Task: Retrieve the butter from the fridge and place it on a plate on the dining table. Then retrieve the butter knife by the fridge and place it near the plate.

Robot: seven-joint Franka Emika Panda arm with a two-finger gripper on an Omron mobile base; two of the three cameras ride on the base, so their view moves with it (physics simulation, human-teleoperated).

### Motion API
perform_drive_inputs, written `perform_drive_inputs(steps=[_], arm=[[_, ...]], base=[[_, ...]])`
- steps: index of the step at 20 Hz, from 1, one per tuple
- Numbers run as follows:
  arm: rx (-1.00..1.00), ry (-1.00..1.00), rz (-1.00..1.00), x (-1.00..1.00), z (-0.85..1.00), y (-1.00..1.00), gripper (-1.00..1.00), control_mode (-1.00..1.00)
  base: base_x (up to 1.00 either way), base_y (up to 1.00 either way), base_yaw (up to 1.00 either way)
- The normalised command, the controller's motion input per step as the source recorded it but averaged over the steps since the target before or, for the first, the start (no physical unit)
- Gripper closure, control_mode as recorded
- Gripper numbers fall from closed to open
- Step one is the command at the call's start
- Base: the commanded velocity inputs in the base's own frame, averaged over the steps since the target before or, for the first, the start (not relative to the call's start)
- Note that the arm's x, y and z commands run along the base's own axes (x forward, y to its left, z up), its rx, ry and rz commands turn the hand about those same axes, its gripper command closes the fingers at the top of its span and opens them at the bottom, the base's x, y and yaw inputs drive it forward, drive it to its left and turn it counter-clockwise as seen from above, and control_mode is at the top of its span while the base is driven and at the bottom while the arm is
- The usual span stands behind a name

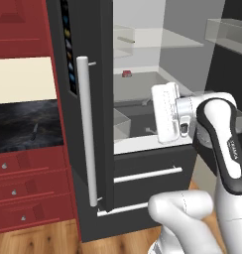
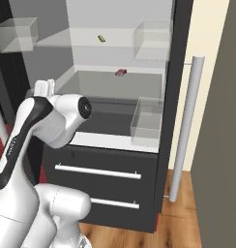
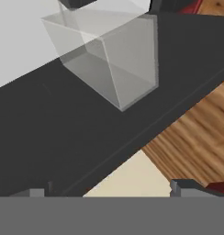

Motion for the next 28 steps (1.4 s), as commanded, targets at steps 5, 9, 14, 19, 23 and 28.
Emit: perform_drive_inputs(steps=[5, 9, 14, 19, 23, 28], arm=[[0.00, 0.00, 0.01, 0.18, 0.00, 0.37, -1.00, -1.00], [0.00, 0.03, 0.00, 0.21, 0.00, 0.40, -1.00, -1.00], [0.00, 0.03, 0.01, 0.20, 0.00, 0.35, -1.00, -1.00], [0.00, 0.03, 0.05, 0.14, 0.00, 0.41, -1.00, -1.00], [0.00, 0.03, 0.09, 0.02, 0.00, 0.47, -1.00, -1.00], [0.01, 0.03, 0.10, 0.00, 0.00, 0.48, -1.00, -1.00]], base=[[0.00, 0.00, 0.00], [0.00, 0.00, 0.00], [0.00, 0.00, 0.00], [0.00, 0.00, 0.00], [0.00, 0.00, 0.00], [0.00, 0.00, 0.00]])
